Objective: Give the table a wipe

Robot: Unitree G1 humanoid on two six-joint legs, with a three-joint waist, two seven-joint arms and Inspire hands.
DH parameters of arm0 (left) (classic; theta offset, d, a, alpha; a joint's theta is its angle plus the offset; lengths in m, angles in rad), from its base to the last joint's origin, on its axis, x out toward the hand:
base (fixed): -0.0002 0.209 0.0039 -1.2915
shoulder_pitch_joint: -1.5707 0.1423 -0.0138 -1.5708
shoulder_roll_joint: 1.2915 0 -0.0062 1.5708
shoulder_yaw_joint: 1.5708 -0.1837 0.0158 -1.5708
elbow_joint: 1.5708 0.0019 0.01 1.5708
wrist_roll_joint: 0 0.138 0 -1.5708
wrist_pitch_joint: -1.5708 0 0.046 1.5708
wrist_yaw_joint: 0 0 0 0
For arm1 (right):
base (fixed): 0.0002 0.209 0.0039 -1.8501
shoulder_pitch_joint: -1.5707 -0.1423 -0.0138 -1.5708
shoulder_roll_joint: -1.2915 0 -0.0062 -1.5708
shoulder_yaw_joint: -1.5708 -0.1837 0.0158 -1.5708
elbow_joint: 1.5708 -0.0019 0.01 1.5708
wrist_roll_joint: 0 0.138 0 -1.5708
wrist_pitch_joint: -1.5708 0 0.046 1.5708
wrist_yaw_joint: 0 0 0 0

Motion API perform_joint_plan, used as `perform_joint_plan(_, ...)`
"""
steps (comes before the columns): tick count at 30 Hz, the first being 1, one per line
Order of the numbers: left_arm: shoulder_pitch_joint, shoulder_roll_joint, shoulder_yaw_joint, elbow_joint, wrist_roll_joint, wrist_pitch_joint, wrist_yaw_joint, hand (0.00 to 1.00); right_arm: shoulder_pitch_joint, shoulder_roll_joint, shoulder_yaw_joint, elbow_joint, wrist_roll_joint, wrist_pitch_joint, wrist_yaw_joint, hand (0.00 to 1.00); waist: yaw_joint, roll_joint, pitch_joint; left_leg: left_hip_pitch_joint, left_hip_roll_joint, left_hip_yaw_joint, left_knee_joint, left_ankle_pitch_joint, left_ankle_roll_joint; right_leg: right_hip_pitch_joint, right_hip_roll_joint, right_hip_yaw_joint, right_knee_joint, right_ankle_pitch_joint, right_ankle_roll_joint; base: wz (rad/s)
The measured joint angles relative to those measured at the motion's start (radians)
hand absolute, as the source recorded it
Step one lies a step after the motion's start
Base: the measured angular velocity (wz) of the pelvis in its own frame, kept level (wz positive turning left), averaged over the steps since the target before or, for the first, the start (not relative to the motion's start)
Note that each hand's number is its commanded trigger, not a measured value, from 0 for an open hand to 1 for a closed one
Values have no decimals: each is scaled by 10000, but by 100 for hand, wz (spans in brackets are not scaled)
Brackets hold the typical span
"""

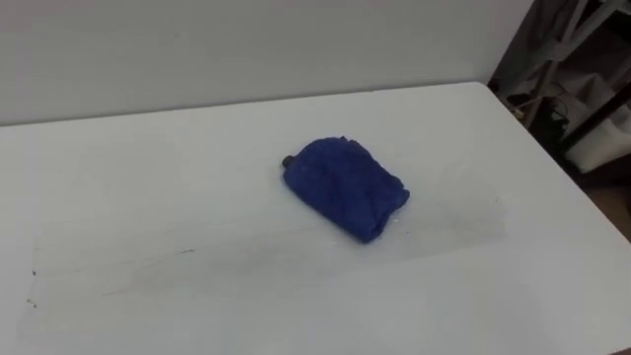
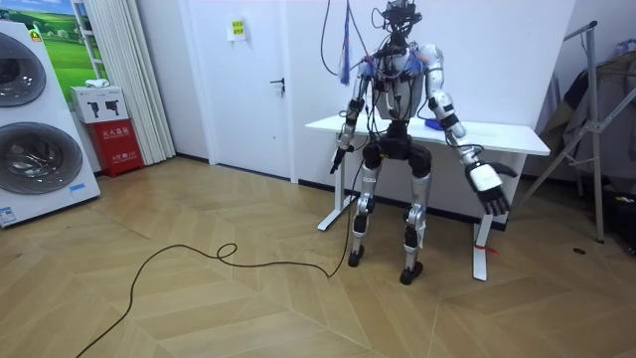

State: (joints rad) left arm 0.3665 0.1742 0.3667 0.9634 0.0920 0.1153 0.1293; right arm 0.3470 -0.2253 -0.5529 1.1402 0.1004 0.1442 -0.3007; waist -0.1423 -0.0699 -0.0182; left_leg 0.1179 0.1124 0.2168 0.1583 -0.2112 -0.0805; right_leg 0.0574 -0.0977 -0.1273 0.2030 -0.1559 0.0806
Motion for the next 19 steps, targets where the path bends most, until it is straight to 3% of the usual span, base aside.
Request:
perform_joint_plan(6, -322, -95, -647, 412, 3, 14, 135, 0, -516, 271, 1855, 546, -2256, 291, 920, 0, 449, 350, 64, 78, 8, -142, 38, 0, -2, 177, -7, -145, -9, 0, 0, 8)
perform_joint_plan(14, -435, -238, -1489, 449, 279, 162, 220, 0, -1448, 388, 3657, 563, -3521, 501, 1595, 0, 941, 439, 72, 100, -3, -460, 118, 1, -1, 479, -26, -455, -123, -1, -1, 12)
perform_joint_plan(19, -472, -454, -1874, 489, 395, 317, 345, 0, -1779, 467, 4139, 550, -4408, 664, 1845, 0, 1134, 534, 117, 84, -6, -762, 105, 12, -18, 637, -25, -782, -191, -12, 10, 16)
